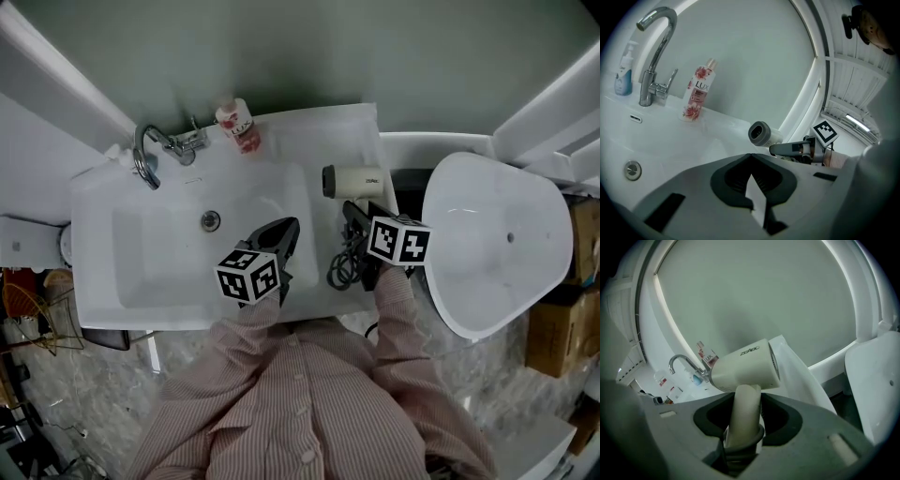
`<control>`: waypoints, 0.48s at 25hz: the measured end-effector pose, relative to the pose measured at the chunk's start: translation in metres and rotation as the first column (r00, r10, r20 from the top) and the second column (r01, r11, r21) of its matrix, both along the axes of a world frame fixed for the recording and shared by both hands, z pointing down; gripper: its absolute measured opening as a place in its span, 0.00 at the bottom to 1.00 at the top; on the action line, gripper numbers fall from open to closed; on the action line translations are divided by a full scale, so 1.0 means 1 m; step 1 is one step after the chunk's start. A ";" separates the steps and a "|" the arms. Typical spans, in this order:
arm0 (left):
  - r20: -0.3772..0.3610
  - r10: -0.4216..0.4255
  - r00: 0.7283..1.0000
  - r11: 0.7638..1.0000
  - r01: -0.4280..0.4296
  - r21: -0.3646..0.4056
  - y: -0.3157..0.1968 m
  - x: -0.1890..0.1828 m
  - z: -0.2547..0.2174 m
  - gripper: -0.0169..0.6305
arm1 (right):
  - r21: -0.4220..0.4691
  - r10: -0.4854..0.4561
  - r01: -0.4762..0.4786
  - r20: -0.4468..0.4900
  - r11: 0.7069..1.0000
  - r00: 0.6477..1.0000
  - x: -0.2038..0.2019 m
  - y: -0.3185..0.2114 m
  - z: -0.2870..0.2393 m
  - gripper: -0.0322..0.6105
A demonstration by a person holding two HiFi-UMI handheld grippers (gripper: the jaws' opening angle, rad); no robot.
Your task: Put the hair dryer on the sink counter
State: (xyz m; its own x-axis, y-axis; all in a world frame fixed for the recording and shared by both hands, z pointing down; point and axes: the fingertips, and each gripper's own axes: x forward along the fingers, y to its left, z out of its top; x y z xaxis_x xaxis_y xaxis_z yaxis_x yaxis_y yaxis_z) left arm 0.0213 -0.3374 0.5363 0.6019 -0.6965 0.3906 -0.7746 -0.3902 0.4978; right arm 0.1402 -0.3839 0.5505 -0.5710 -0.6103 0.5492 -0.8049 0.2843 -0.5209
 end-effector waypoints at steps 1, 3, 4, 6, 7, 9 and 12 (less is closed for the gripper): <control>-0.001 0.003 1.000 1.000 -0.003 -0.008 -0.002 0.000 0.003 0.03 | -0.010 -0.005 0.005 -0.016 1.000 1.000 0.000 -0.003 0.005 0.31; 0.000 0.007 1.000 1.000 -0.007 -0.023 -0.004 0.000 0.008 0.03 | -0.038 -0.007 0.005 -0.056 0.999 0.998 0.001 -0.008 0.015 0.31; 0.000 0.007 1.000 0.999 -0.007 -0.031 -0.004 -0.001 0.010 0.03 | -0.048 -0.011 0.007 -0.073 0.999 0.997 0.001 -0.009 0.018 0.31; -0.002 0.006 1.000 0.999 -0.006 -0.045 -0.005 -0.001 0.014 0.03 | -0.061 -0.023 0.016 -0.104 0.998 0.994 0.001 -0.012 0.023 0.31; -0.003 0.005 1.000 0.999 -0.005 -0.051 -0.006 -0.002 0.016 0.03 | -0.067 -0.029 0.022 -0.118 0.998 0.993 0.000 -0.013 0.025 0.31; -0.005 0.004 1.000 0.998 -0.004 -0.060 -0.008 -0.003 0.020 0.03 | -0.077 -0.044 0.034 -0.140 0.996 0.989 -0.002 -0.014 0.029 0.31; -0.009 0.004 1.000 0.997 -0.005 -0.071 -0.010 -0.003 0.024 0.03 | -0.097 -0.054 0.037 -0.177 0.995 0.983 -0.001 -0.015 0.035 0.31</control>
